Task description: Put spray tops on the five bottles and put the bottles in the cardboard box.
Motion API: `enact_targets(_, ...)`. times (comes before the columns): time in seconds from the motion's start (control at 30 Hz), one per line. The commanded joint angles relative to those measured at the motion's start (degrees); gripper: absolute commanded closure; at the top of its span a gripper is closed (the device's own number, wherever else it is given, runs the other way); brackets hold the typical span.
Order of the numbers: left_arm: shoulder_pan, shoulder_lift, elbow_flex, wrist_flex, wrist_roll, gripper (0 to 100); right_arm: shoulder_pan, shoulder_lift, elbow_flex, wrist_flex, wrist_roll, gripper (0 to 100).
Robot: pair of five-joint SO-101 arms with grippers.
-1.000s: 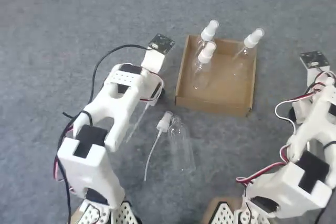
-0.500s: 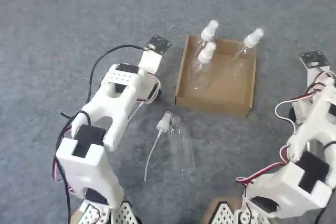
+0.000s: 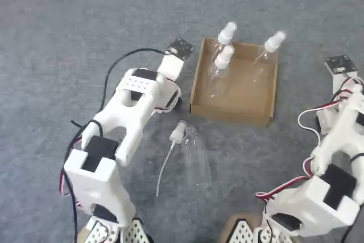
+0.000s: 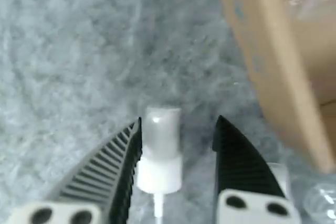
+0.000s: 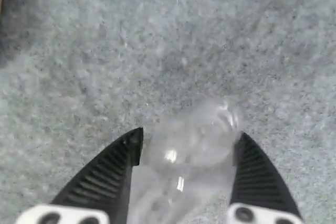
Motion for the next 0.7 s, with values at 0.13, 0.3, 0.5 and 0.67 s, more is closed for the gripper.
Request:
enact_targets(0.13, 0.53, -1.05, -2.24, -1.49, -0.35, 79, 0.66, -0.92, -2.73, -0.04, 0.53, 75.5)
enact_targets(0.3, 0.53, 3.69, -4.70, -0.62, 0.00, 80, 0.57, -1.10, -2.73, 2.07, 0.53, 75.5)
enact_targets(0.5, 0.35, 4.13, -6.64, 1.58, -0.09, 90, 0.84, -1.36, -2.81, 2.07, 0.53, 75.5)
enact_targets(0.67, -0.18, 4.04, -6.73, 1.67, 0.00, 94, 0.75, -1.19, -2.81, 2.15, 0.53, 75.5)
